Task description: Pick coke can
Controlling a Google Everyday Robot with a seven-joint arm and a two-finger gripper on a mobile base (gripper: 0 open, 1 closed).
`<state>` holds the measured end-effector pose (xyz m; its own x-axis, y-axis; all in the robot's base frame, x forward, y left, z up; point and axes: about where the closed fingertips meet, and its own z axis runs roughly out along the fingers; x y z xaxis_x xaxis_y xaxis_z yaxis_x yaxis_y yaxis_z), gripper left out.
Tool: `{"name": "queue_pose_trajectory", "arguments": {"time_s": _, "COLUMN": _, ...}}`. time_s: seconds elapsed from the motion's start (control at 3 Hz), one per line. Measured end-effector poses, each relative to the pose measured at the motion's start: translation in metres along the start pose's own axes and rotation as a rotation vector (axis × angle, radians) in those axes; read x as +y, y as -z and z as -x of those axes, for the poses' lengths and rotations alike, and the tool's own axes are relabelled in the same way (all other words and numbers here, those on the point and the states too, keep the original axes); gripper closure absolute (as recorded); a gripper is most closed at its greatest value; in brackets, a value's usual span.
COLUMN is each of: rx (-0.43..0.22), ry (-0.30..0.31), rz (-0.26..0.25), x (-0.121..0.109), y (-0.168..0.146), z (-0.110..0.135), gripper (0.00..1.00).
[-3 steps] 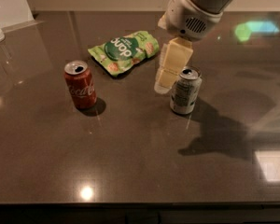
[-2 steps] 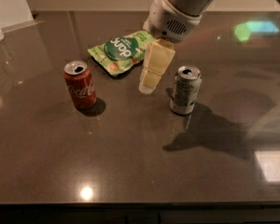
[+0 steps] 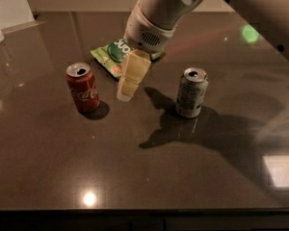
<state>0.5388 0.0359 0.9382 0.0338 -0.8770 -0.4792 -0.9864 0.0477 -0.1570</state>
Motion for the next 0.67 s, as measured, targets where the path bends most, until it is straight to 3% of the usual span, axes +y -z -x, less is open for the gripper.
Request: {"name": "queue_pose_trajectory", "arguments": {"time_s": 0.67, "rx": -0.054, "ry": -0.014, "rz": 0.018, "x": -0.009, "y": -0.041, "z": 0.029, "gripper": 0.0}}
